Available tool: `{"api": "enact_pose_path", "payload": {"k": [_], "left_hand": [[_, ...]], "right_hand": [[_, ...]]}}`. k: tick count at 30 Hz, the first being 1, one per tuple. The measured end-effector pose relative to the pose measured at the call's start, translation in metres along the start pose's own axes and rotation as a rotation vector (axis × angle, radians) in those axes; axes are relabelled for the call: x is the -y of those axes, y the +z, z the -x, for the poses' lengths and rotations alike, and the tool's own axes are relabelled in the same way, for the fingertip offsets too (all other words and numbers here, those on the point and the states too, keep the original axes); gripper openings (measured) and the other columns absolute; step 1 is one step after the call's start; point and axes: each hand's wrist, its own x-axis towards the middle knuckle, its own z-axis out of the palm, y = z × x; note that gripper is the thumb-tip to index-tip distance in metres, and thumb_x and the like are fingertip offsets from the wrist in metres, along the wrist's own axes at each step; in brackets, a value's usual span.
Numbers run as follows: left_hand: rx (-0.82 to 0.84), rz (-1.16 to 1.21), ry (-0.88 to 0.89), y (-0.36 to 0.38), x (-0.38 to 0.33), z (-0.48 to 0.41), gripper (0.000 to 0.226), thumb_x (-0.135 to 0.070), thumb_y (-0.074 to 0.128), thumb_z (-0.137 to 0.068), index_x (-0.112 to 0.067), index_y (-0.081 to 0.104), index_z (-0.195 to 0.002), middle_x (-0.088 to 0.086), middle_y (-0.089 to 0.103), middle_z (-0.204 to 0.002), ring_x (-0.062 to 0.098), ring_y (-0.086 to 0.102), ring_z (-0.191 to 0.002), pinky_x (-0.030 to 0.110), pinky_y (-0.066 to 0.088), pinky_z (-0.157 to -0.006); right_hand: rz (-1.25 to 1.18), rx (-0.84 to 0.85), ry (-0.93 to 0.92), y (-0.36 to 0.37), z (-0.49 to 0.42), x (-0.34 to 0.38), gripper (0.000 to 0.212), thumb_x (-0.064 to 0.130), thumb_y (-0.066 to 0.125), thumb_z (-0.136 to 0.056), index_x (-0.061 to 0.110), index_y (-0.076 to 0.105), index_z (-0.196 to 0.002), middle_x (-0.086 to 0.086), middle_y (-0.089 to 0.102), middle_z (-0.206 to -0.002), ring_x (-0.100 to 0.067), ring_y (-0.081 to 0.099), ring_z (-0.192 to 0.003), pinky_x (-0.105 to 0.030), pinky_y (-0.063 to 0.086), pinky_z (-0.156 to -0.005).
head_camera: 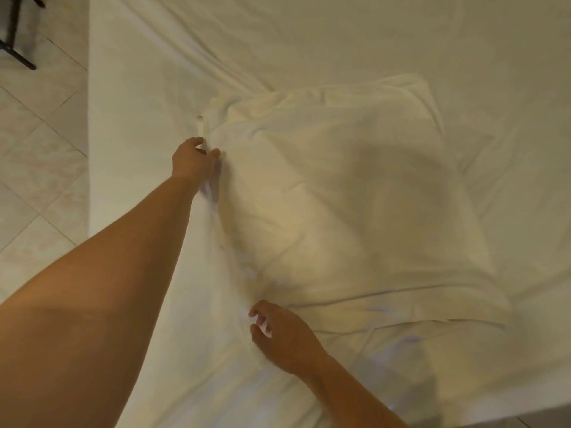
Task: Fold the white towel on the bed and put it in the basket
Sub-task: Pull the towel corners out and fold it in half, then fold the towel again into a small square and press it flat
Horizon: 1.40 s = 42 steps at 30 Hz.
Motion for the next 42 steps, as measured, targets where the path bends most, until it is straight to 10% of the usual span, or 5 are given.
{"api": "enact_pose_path", "payload": {"k": [23, 35, 42], "left_hand": [[-0.023, -0.079, -0.042, 0.004, 0.045, 0.157, 0.060, -0.039, 0.069, -0.096, -0.016, 0.051, -0.149, 0.009, 0.064, -0.135, 0.029, 0.061, -0.124, 0.039, 0.049, -0.107], [-0.067, 0.046, -0.357, 0.074, 0.135, 0.278, 0.064, -0.044, 0.078, -0.085, -0.010, 0.060, -0.137, 0.018, 0.070, -0.125, 0.040, 0.067, -0.115, 0.054, 0.054, -0.101], [-0.204, 0.114, -0.507, 0.118, 0.152, 0.354, 0.048, -0.030, 0.078, -0.087, -0.004, 0.064, -0.125, 0.011, 0.066, -0.114, 0.034, 0.064, -0.112, 0.040, 0.051, -0.098]], "right_hand": [[-0.076, -0.034, 0.015, -0.050, 0.070, -0.056, 0.037, 0.035, 0.055, -0.094, 0.040, 0.055, -0.131, 0.017, 0.061, -0.116, -0.009, 0.063, -0.093, -0.035, 0.054, -0.091], [-0.124, -0.249, 0.100, -0.134, 0.134, -0.183, 0.031, 0.021, 0.058, -0.095, 0.042, 0.058, -0.117, 0.016, 0.061, -0.107, -0.005, 0.061, -0.076, -0.031, 0.055, -0.073], [0.156, -0.546, 0.222, -0.206, 0.162, -0.265, 0.040, -0.001, 0.065, -0.081, 0.016, 0.064, -0.117, -0.013, 0.061, -0.115, -0.036, 0.061, -0.102, -0.045, 0.052, -0.087]]}}
